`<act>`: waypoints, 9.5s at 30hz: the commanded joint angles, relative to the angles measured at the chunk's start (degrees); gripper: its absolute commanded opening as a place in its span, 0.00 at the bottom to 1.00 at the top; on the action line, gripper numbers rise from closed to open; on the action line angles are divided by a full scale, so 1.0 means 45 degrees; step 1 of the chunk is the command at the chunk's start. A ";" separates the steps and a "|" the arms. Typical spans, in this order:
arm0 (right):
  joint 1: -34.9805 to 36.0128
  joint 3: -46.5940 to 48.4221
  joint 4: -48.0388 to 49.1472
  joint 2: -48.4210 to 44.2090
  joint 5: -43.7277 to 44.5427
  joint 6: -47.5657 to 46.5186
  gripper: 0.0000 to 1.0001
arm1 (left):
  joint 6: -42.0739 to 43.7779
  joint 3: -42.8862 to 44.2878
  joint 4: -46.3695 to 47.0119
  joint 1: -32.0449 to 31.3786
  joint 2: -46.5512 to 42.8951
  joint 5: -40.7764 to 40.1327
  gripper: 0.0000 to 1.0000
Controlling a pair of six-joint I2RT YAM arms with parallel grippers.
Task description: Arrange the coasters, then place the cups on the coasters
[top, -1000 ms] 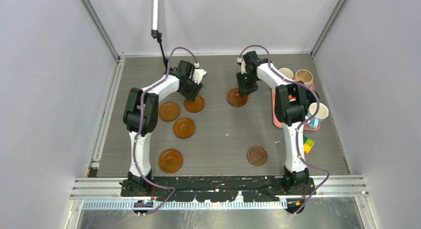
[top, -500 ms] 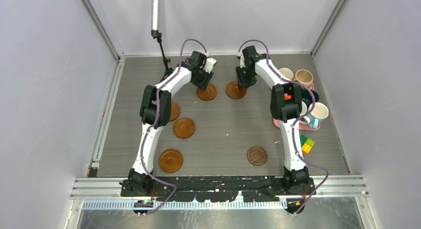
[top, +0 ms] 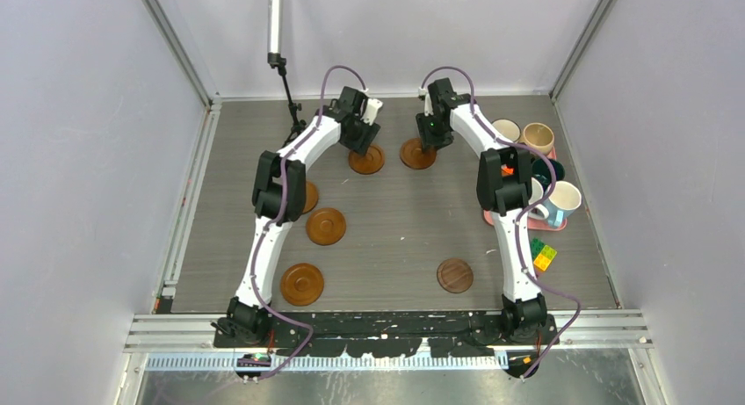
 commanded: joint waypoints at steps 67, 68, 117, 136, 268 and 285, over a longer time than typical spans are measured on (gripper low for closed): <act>0.7205 -0.2329 0.1969 -0.1539 -0.3267 -0.0487 0.75 | 0.2524 -1.1420 0.0622 0.5189 -0.8260 0.2639 0.79; 0.7376 -0.2348 0.1938 -0.1490 -0.3040 -0.0683 0.75 | 0.2587 -1.1413 0.0589 0.5189 -0.8167 0.2649 0.78; 0.2095 -1.0842 0.1480 -0.6306 0.1796 -0.2611 0.49 | -0.0817 -1.0152 0.1297 -0.0522 -0.5919 0.1722 0.42; 0.1804 -1.0404 0.1097 -0.6439 0.1128 -0.2640 0.50 | -0.1201 -0.8089 0.0588 -0.1427 -0.4515 0.1667 0.44; 0.2417 -1.6935 0.0883 -1.1737 -0.0999 -0.5203 0.42 | 0.5148 -1.4157 0.2599 -0.6334 -0.9427 0.2693 0.67; 0.2486 -1.6632 0.1113 -1.1486 -0.1690 -0.5070 0.43 | 0.3797 -1.5236 0.1668 -0.5249 -1.3768 0.3417 0.86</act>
